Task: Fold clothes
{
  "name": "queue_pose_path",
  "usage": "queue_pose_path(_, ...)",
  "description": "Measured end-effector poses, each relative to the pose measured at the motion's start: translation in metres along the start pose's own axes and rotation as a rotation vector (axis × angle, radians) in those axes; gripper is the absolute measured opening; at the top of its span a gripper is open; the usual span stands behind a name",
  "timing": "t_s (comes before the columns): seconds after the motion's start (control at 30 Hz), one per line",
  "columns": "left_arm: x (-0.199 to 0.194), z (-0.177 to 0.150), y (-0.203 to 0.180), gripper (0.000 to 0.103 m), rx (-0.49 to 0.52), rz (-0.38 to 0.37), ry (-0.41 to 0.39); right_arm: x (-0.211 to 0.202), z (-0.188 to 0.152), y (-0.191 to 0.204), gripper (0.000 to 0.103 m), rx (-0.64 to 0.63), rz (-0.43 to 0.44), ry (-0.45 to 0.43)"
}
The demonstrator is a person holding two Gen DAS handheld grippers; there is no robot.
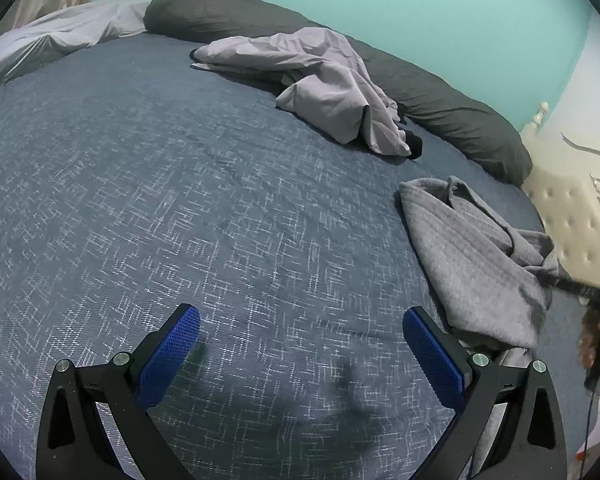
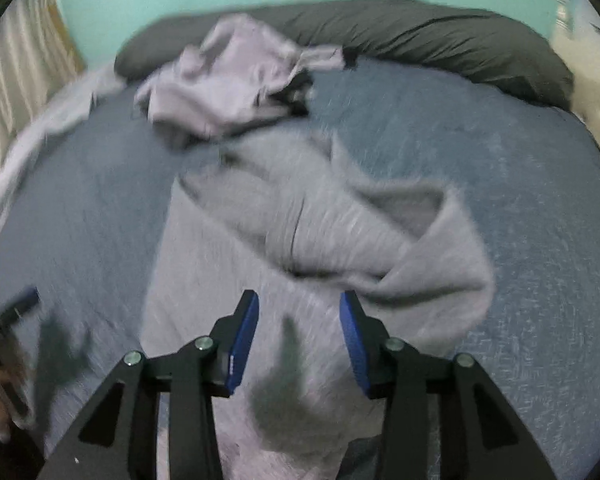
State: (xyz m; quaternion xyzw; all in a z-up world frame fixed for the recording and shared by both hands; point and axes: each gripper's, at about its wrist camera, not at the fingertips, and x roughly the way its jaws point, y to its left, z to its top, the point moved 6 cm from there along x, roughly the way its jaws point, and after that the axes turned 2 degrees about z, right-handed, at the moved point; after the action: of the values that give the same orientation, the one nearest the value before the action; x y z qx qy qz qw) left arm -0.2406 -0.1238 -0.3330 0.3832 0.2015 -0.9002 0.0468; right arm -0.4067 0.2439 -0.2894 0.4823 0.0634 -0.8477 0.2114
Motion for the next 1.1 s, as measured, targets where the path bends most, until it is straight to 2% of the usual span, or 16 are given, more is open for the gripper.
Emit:
queue_pose_path(0.23, 0.000, 0.001, 0.001, 0.103, -0.002, -0.002, -0.002, 0.032, -0.021, -0.002, 0.041, -0.006, -0.044, 0.071)
queue_pose_path(0.3, 0.000, 0.000, 0.002, 0.103, -0.002, -0.002, -0.001, 0.038, -0.025, 0.003, 0.024, -0.041, -0.064, 0.087)
queue_pose_path(0.37, 0.001, -0.001, 0.002, 0.103, -0.003, -0.002, 0.000, 0.040, -0.026, 0.005, 0.013, -0.066, -0.087, 0.086)
queue_pose_path(0.43, 0.001, -0.001, 0.003, 0.103, -0.003, -0.002, 0.000, 0.038, -0.026, 0.007, 0.011, -0.080, -0.099, 0.070)
queue_pose_path(0.53, 0.002, -0.002, 0.003, 0.103, -0.001, -0.001, 0.001, 0.024, -0.017, 0.010, 0.011, -0.074, -0.078, -0.005)
queue_pose_path(0.57, 0.002, -0.002, 0.003, 0.103, -0.001, 0.001, 0.002, 0.023, -0.014, 0.009, 0.018, -0.068, -0.077, -0.012)
queue_pose_path(0.6, 0.003, -0.003, 0.003, 0.103, 0.000, 0.000, 0.003, 0.023, -0.011, 0.009, 0.041, -0.062, -0.071, -0.015)
queue_pose_path(0.67, 0.003, -0.004, 0.003, 0.103, 0.003, 0.000, 0.006, 0.029, -0.008, 0.009, 0.062, -0.050, -0.044, -0.002)
queue_pose_path(0.77, 0.004, -0.004, 0.003, 0.103, 0.005, 0.001, 0.006, 0.044, -0.006, 0.018, 0.062, -0.076, -0.024, 0.028)
queue_pose_path(0.8, 0.004, -0.004, 0.004, 0.103, 0.005, 0.001, 0.006, 0.043, -0.005, 0.023, 0.061, -0.086, -0.021, 0.022)
queue_pose_path(0.83, 0.004, -0.004, 0.004, 0.103, 0.004, 0.001, 0.006, 0.043, -0.005, 0.028, 0.055, -0.096, -0.018, 0.016)
queue_pose_path(0.87, 0.004, -0.004, 0.005, 0.103, 0.002, 0.000, 0.006, 0.042, -0.005, 0.033, 0.035, -0.105, -0.015, 0.010)
queue_pose_path(0.93, 0.004, -0.004, 0.006, 0.103, 0.000, 0.000, 0.007, 0.041, -0.004, 0.043, 0.024, -0.125, -0.009, -0.001)
queue_pose_path(0.97, 0.004, -0.004, 0.007, 0.103, -0.002, -0.001, 0.006, 0.040, -0.004, 0.048, 0.012, -0.135, -0.006, -0.007)
queue_pose_path(1.0, 0.004, -0.003, 0.007, 0.103, -0.004, -0.002, 0.005, 0.039, -0.004, 0.053, 0.005, -0.145, -0.003, -0.013)
queue_pose_path(1.1, 0.003, -0.002, 0.009, 0.103, -0.012, -0.006, 0.001, 0.036, -0.002, 0.069, 0.003, -0.171, 0.015, -0.033)
